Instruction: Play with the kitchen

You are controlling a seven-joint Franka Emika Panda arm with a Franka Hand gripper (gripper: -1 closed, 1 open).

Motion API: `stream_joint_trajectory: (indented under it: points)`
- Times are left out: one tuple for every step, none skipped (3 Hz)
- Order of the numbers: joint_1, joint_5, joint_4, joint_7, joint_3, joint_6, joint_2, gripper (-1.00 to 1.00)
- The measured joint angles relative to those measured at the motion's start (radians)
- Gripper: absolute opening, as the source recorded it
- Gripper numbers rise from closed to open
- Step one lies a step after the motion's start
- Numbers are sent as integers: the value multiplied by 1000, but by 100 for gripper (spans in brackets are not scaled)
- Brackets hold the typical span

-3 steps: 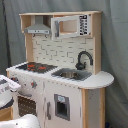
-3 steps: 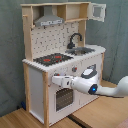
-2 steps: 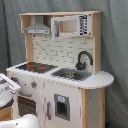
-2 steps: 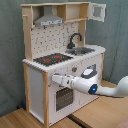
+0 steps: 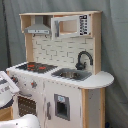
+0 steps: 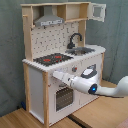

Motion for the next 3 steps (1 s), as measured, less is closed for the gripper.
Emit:
stream_joint_trajectory:
  points:
    - [-1, 9, 1, 131, 0, 3, 0, -100]
    - [-1, 16, 1, 254, -1, 6, 0, -100]
    - [-2, 19, 1, 362, -1, 9, 0, -100]
